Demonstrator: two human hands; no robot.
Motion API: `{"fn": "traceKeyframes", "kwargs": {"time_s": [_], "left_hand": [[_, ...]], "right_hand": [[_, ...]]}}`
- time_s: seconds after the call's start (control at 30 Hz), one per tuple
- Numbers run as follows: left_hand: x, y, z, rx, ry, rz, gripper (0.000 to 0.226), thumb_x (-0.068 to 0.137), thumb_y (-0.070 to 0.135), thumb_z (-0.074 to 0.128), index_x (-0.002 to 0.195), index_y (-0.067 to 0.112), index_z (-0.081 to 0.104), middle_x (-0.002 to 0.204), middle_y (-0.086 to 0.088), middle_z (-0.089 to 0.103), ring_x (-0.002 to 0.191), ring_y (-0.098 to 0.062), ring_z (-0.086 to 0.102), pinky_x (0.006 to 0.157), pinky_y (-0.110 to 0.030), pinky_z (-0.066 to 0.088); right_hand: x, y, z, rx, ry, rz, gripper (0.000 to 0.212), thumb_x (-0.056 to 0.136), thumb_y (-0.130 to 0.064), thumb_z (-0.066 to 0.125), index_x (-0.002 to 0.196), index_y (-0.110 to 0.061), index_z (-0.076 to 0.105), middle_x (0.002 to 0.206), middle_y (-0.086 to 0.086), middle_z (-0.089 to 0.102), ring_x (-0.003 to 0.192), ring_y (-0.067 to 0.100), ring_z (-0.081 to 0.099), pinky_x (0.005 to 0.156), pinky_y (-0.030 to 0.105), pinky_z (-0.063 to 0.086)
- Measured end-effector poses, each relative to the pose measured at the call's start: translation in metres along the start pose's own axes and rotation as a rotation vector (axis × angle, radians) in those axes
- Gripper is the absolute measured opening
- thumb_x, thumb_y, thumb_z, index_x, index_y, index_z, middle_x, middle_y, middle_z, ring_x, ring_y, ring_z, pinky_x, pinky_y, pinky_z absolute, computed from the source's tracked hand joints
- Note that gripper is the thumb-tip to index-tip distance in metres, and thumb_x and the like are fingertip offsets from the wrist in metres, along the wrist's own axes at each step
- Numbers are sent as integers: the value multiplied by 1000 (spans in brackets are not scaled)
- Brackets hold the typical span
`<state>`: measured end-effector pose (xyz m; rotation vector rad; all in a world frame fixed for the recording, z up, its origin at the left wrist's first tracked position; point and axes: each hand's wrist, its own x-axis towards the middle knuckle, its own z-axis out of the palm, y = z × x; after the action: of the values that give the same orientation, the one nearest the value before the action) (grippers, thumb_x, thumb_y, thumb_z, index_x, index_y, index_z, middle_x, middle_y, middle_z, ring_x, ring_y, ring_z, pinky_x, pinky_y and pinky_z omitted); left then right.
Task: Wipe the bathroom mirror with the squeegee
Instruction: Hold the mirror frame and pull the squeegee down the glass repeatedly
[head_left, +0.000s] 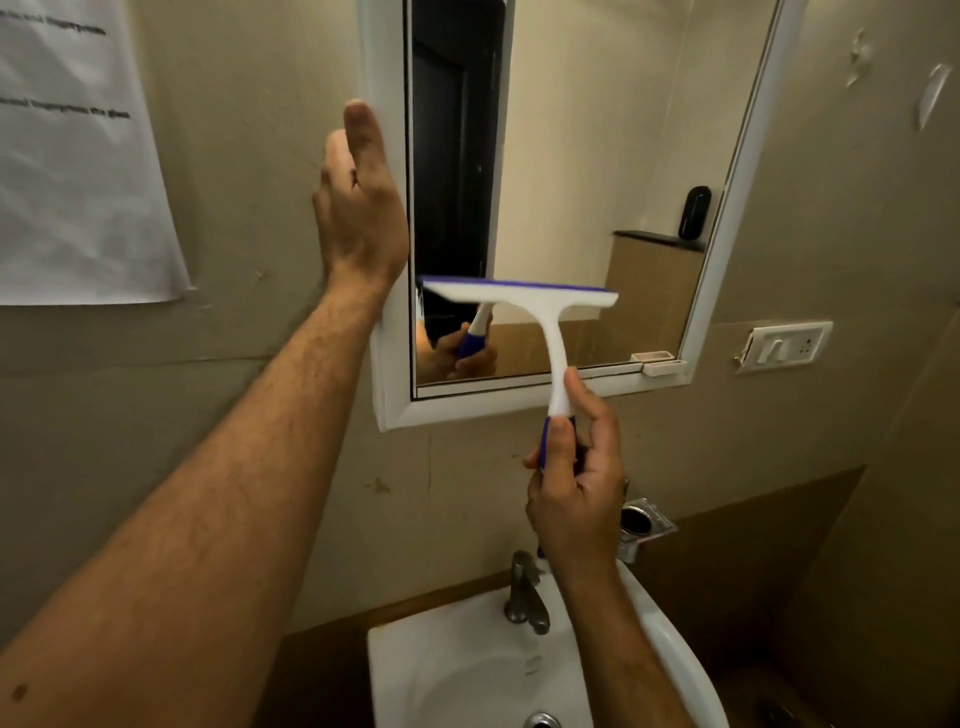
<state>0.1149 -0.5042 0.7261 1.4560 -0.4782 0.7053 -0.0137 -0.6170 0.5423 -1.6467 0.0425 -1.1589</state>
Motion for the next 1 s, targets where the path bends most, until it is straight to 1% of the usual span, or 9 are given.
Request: {"fn": "traceKeyframes", "kwargs": {"time_s": [0.03, 0.1, 0.27, 0.4, 0.5, 0.73, 0.83, 0.93, 1.0], "left_hand": [[0, 0, 0, 4, -11, -3, 50, 105, 39, 18, 146, 14, 33, 144, 2, 45, 114, 11, 44, 62, 12, 25], [2, -2, 0, 9, -12, 6, 51, 105, 39, 19, 146, 12, 33, 145, -2, 44, 101, 17, 45, 61, 12, 25], [4, -5, 0, -34, 12, 35, 48, 105, 38, 21, 140, 12, 41, 115, 20, 52, 80, 28, 38, 60, 13, 25], [4, 3, 0, -48, 17, 18, 27, 106, 36, 22, 85, 42, 38, 76, 26, 32, 58, 35, 36, 57, 9, 28], [3, 4, 2, -53, 1, 23, 30, 106, 36, 23, 77, 41, 30, 72, 22, 29, 53, 34, 35, 53, 8, 29], [2, 5, -2, -38, -2, 15, 28, 105, 38, 23, 80, 41, 35, 72, 21, 30, 52, 33, 36, 51, 8, 29], [2, 4, -3, -51, -8, -7, 33, 105, 38, 23, 118, 26, 51, 73, 21, 29, 53, 34, 36, 51, 8, 30], [4, 3, -5, -36, -43, 8, 51, 104, 41, 23, 137, 7, 43, 77, 22, 35, 57, 36, 36, 54, 10, 28], [10, 3, -9, -64, -78, -3, 56, 103, 48, 20, 142, 13, 40, 103, 18, 55, 84, 35, 38, 76, 8, 27]], "right_hand": [[4, -2, 3, -1, 4, -18, 37, 99, -34, 45, 134, -46, 45, 82, 12, 59, 62, 20, 53, 50, 28, 48], [3, 0, 6, 15, 2, -10, 36, 100, -37, 43, 134, -50, 45, 80, 13, 59, 61, 21, 52, 49, 30, 47], [-37, 30, -2, 12, -20, 43, 40, 92, -36, 48, 126, -55, 52, 76, 6, 57, 63, 17, 52, 54, 28, 49], [-30, 19, -5, 81, 8, 42, 33, 98, -34, 49, 125, -52, 54, 78, 9, 58, 58, 19, 50, 48, 30, 45], [9, -12, 1, 130, 33, -26, 41, 93, -37, 45, 133, -44, 50, 76, 10, 59, 51, 23, 46, 42, 28, 41], [40, -29, 14, 83, 26, -96, 39, 100, -30, 42, 135, -47, 48, 78, 8, 62, 55, 22, 48, 44, 30, 44], [20, -13, 9, 86, 35, -57, 40, 94, -36, 46, 132, -47, 51, 73, 10, 61, 50, 21, 47, 42, 30, 43], [23, -19, 5, 111, 28, -62, 38, 96, -36, 45, 131, -47, 53, 75, 13, 62, 47, 22, 45, 42, 31, 42], [44, -38, 7, 132, 14, -112, 37, 97, -34, 46, 131, -48, 52, 77, 13, 61, 50, 22, 46, 42, 30, 43]]}}
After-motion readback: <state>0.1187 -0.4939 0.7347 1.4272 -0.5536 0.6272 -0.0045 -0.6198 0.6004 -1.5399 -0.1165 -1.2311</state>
